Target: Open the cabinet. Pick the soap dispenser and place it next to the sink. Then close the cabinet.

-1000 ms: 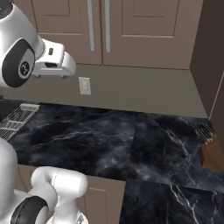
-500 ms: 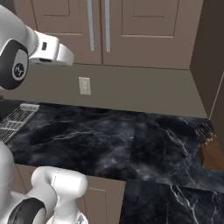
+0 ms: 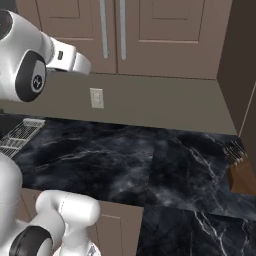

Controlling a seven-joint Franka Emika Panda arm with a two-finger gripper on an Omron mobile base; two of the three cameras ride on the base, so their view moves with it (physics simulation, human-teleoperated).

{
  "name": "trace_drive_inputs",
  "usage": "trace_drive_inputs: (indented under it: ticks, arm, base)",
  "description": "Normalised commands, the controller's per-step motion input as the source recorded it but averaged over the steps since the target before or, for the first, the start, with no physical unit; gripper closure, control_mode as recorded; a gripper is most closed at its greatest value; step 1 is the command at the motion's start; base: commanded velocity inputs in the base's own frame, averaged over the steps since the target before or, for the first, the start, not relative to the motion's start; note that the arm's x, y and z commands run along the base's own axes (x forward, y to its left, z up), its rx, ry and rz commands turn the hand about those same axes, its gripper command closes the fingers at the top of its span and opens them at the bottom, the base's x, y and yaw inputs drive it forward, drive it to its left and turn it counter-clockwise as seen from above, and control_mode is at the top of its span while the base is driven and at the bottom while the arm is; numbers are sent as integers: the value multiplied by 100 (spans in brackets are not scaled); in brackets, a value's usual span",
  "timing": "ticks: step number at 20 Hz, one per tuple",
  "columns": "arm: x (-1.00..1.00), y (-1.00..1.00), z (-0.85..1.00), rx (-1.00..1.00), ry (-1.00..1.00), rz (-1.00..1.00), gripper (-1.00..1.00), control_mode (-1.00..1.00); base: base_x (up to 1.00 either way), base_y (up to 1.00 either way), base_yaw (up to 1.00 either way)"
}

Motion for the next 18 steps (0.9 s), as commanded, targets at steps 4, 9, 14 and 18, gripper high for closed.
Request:
trace_drive_inputs:
  ticks: [4, 9, 14, 18]
  arm:
    - [44, -1, 1, 12, -4, 0, -100, -100]
    - [36, 0, 1, 0, 2, 1, -100, -100]
    - [14, -18, 14, 0, 7, 4, -100, -100]
    - [24, -32, 15, 0, 0, 2, -100, -100]
  base:
    - [0, 0, 0]
    - [0, 0, 0]
    - [0, 0, 0]
    - [0, 0, 0]
